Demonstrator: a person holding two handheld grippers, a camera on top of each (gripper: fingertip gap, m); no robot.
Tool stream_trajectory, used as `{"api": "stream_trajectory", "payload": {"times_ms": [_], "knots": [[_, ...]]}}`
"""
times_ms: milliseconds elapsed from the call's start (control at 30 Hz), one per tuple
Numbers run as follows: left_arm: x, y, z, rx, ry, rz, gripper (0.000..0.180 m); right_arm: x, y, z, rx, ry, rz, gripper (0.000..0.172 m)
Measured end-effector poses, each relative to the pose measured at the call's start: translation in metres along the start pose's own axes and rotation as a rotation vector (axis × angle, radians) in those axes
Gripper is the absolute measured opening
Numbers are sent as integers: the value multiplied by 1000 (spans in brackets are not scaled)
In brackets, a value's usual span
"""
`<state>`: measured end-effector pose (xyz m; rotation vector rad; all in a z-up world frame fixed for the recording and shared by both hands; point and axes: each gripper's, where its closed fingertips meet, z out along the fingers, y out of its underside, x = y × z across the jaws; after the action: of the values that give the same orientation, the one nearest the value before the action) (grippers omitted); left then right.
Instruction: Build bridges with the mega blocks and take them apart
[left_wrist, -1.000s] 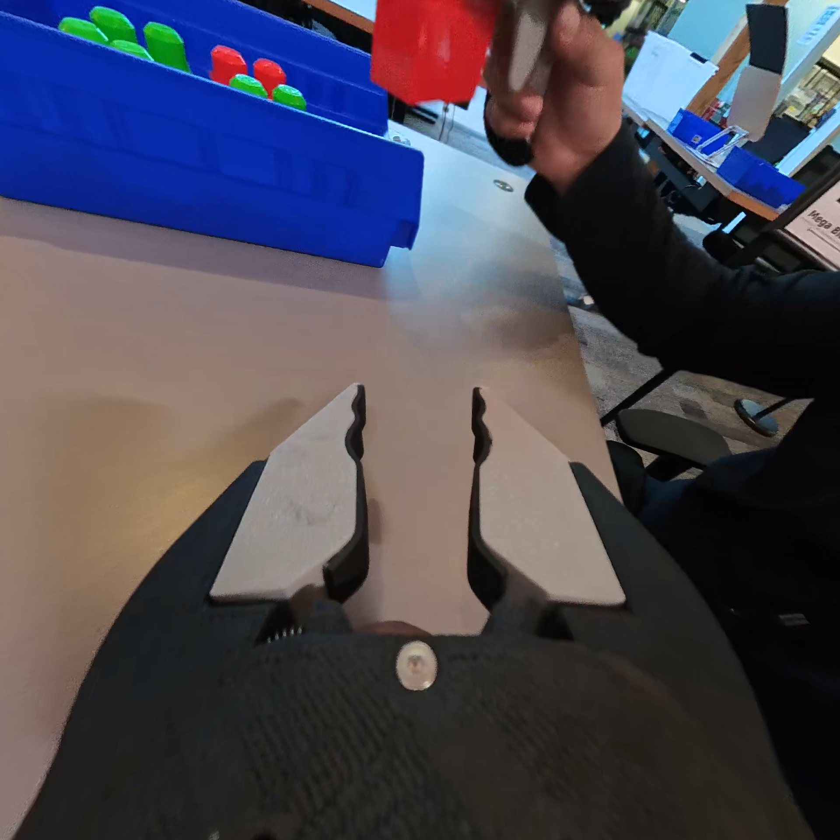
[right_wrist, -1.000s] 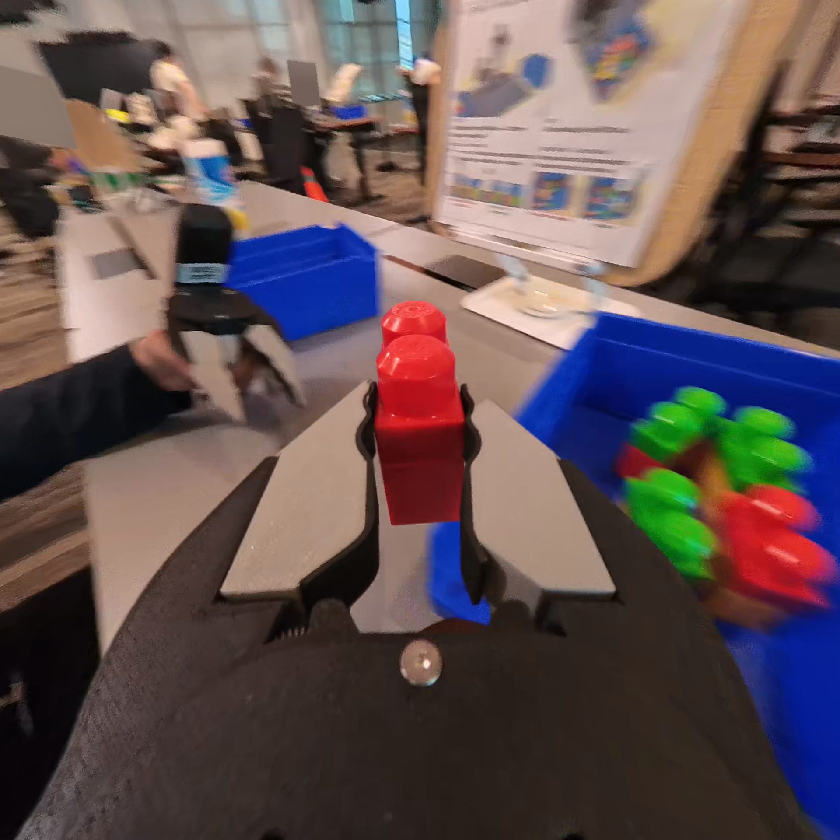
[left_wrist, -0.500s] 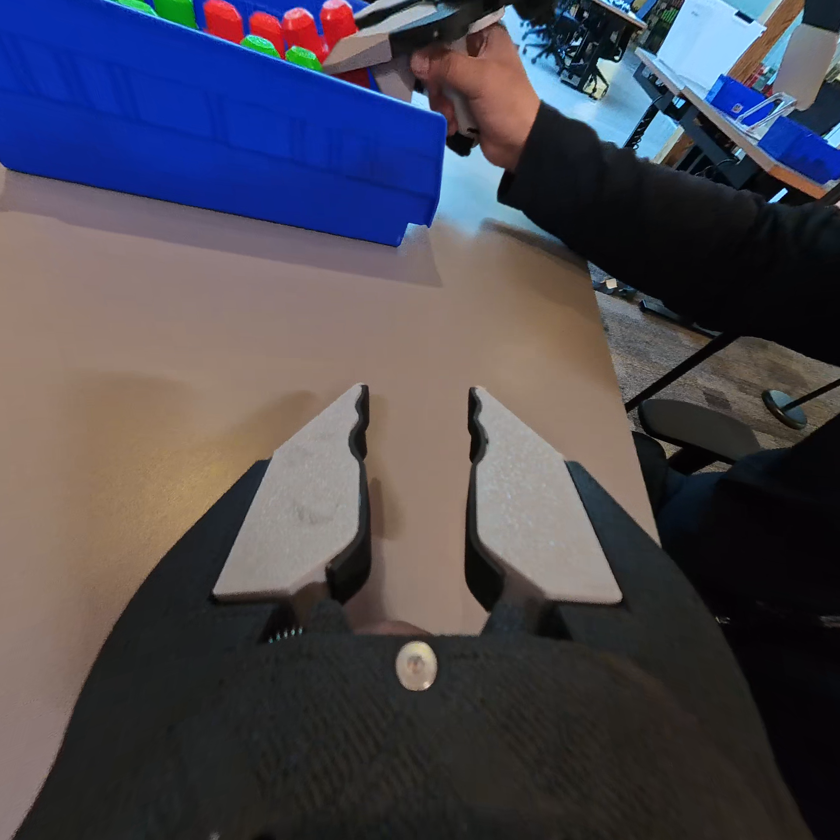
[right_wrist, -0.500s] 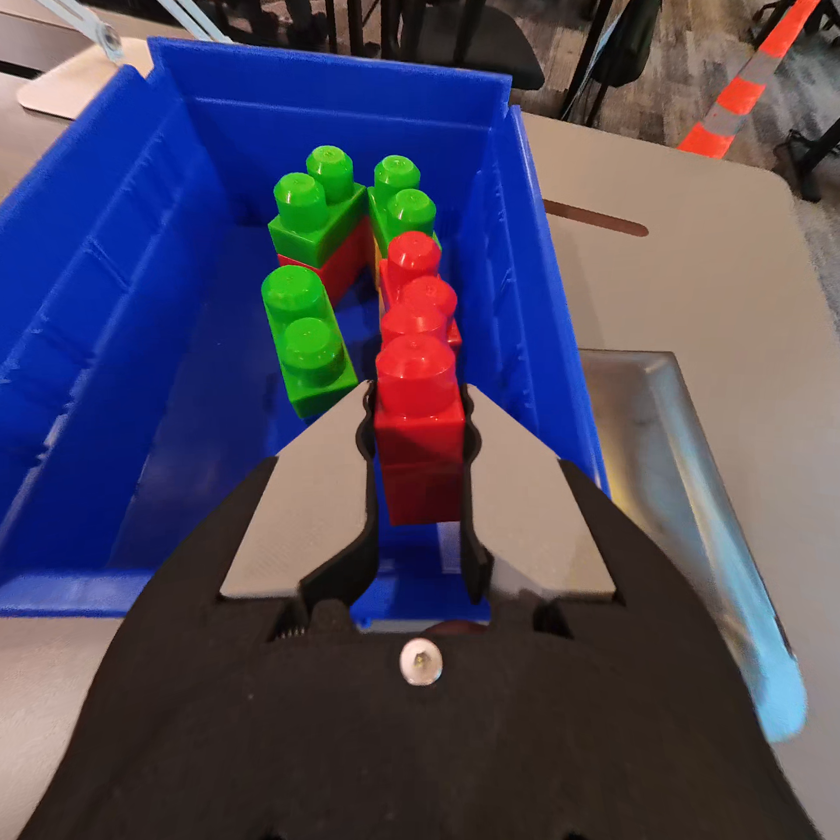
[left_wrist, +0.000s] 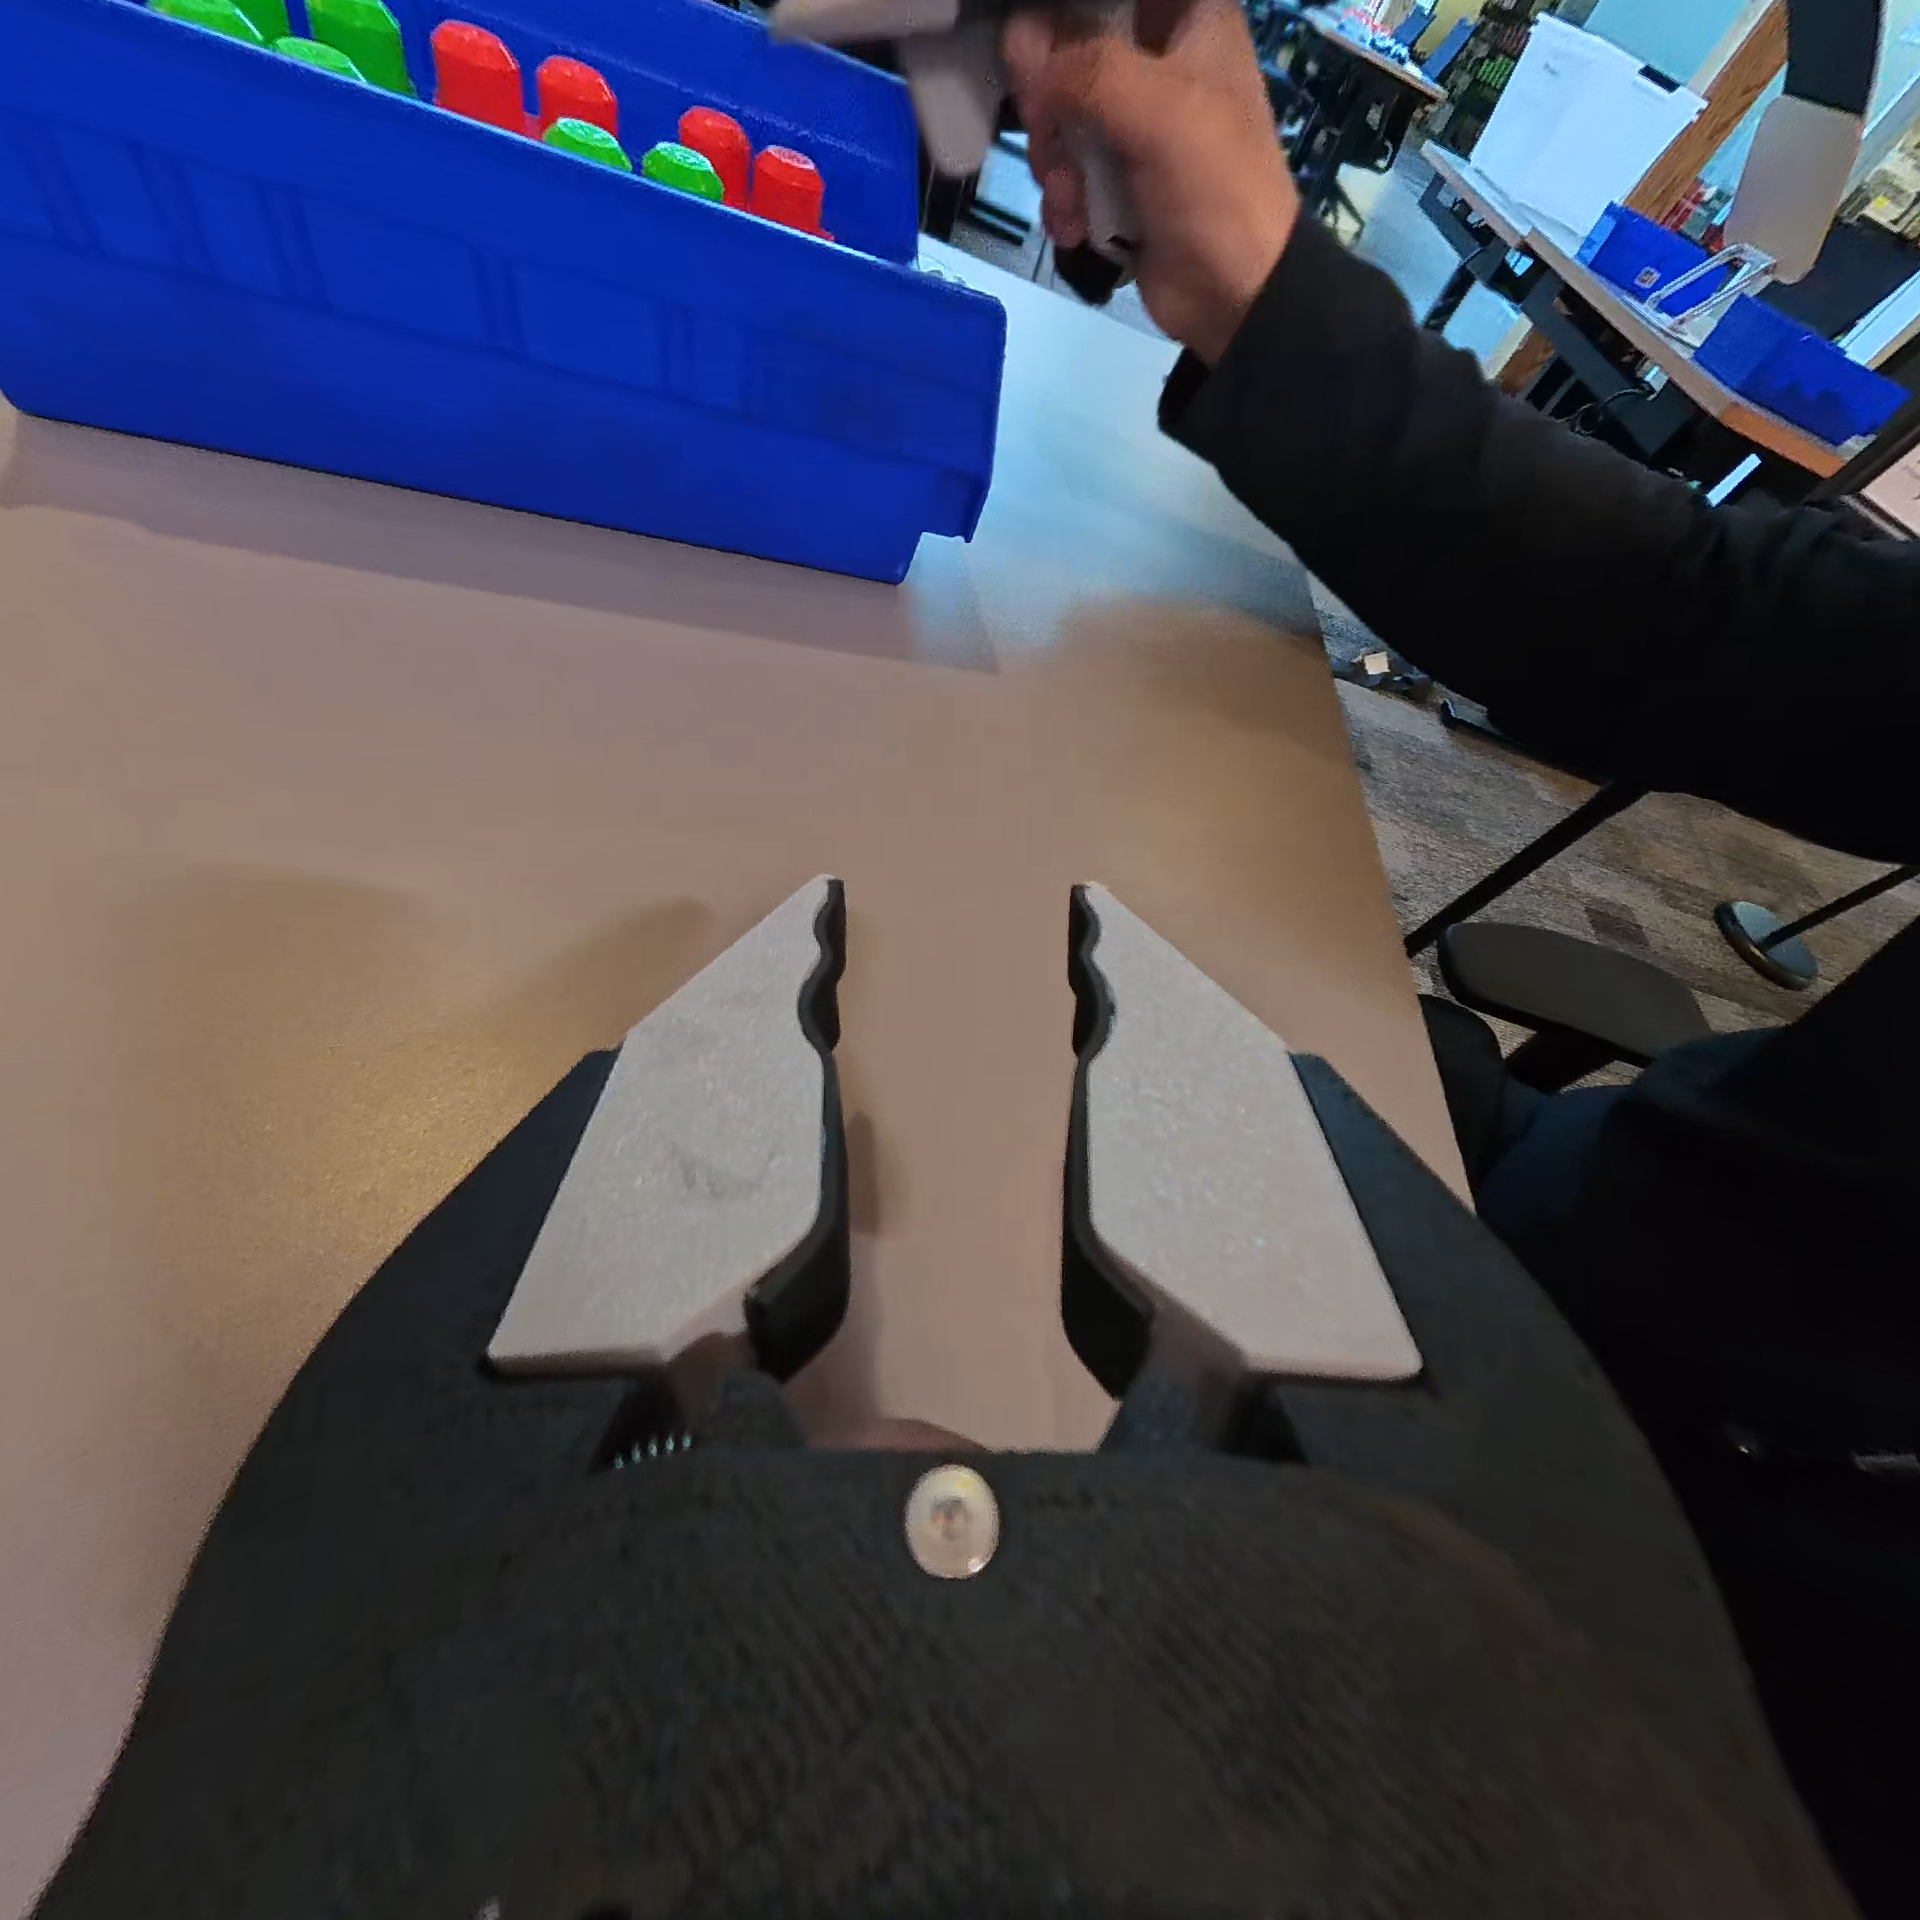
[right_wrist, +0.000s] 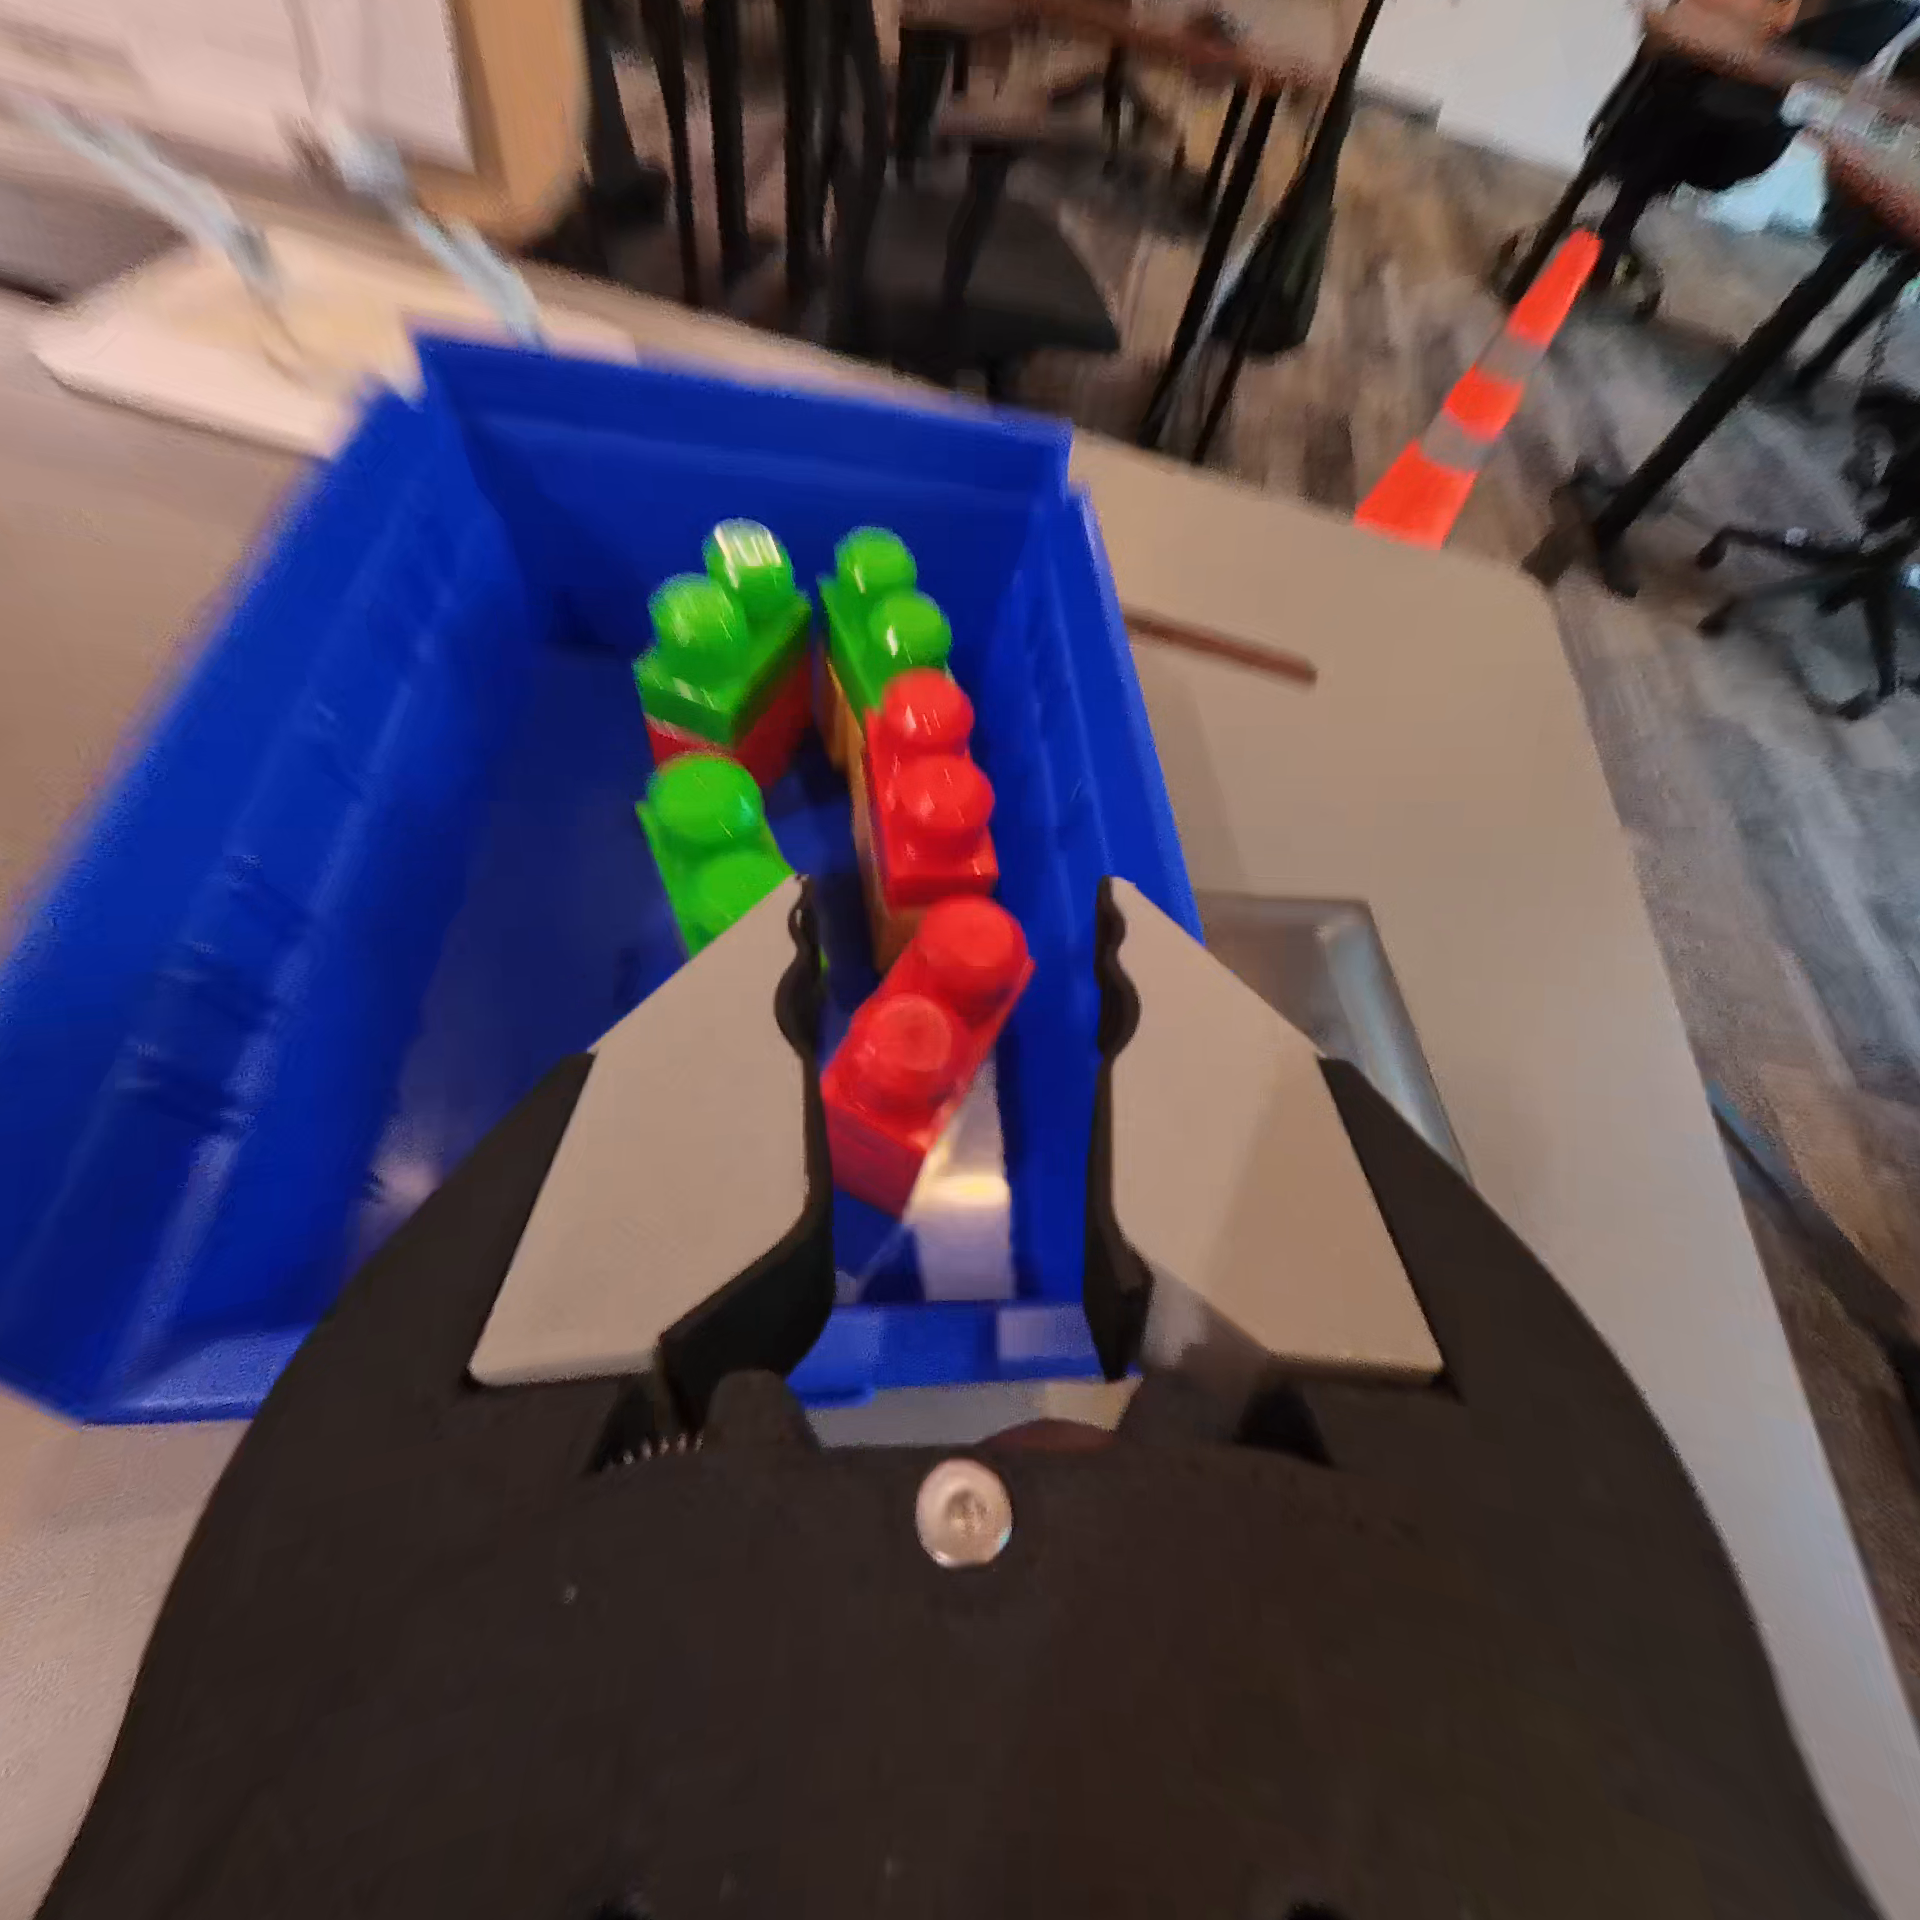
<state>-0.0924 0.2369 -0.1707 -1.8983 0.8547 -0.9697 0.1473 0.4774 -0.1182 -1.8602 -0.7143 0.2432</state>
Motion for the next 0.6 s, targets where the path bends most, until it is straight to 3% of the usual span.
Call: {"api": "stream_trajectory", "payload": {"times_ms": [100, 233, 300, 400, 600], "knots": [[-1, -1, 0, 0, -7, 3, 42, -49, -56, -39, 253, -156, 58, 51], [-1, -1, 0, 0, -14, 10, 42, -164, -98, -72, 440, -500, 90, 41], [-3, 0, 0, -3, -21, 11, 43, -222, -89, -59, 368, -601, 31, 40], [-6, -1, -3, 9, -35, 12, 43, -280, -66, -19, 264, -622, -56, 43], [-19, -3, -7, 32, -90, 1, 43, -314, -34, 54, 130, -613, -74, 47]]}}
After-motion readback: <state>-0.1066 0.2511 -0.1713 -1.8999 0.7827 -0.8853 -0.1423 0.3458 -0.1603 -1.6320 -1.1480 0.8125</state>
